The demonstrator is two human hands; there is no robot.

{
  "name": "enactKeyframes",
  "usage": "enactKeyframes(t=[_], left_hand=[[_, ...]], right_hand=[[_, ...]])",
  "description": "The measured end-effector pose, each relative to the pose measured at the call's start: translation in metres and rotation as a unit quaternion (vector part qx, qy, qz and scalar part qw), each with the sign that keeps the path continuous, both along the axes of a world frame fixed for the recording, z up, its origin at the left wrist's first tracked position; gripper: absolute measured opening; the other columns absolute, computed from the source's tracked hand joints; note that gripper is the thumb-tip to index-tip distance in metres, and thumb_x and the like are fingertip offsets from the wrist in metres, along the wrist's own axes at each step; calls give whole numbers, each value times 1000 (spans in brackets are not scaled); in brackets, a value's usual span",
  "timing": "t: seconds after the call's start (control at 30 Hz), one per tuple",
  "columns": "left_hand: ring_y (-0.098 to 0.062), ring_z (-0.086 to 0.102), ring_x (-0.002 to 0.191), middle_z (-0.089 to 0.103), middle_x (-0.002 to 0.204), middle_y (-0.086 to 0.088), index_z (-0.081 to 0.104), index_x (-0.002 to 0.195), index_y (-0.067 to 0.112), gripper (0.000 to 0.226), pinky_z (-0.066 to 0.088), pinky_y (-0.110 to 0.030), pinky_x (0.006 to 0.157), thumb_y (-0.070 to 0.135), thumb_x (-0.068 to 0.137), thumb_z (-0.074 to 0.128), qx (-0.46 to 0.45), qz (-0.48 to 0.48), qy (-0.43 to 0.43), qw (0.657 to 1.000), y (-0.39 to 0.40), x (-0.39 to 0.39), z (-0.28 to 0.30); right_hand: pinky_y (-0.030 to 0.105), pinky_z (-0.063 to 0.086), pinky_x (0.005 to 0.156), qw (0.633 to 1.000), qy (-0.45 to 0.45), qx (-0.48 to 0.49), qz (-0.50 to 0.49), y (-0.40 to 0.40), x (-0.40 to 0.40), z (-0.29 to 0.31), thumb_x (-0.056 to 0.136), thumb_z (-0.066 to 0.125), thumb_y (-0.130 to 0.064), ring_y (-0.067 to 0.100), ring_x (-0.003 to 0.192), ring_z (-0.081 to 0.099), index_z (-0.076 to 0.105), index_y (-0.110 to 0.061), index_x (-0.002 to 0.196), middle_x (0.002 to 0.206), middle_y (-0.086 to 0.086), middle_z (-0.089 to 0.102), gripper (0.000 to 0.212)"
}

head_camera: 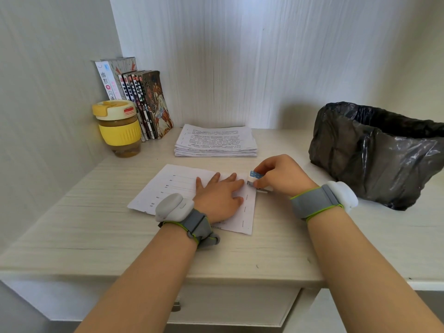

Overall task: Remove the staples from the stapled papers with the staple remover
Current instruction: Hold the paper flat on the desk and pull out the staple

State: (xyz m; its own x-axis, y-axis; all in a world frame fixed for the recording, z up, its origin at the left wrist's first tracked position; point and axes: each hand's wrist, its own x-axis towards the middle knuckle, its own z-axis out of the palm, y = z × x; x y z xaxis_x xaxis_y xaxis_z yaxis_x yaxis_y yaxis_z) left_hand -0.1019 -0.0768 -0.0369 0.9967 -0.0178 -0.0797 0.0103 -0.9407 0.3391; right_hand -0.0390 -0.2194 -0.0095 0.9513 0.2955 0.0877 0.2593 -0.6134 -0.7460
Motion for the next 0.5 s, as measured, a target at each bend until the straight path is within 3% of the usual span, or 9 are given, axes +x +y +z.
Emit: enactKeyframes(t=[0.5], left_hand=[[-21,0,145,11,156,13,23,142,38,49,-10,-56,111,34,95,36,-2,7,0,1000,0,0,-1]], right_hand=[[24,44,72,1000,-3,-27,7,0,-1,-1,68,74,-5,16,75,55,72,-10,92,81,3,63,25]])
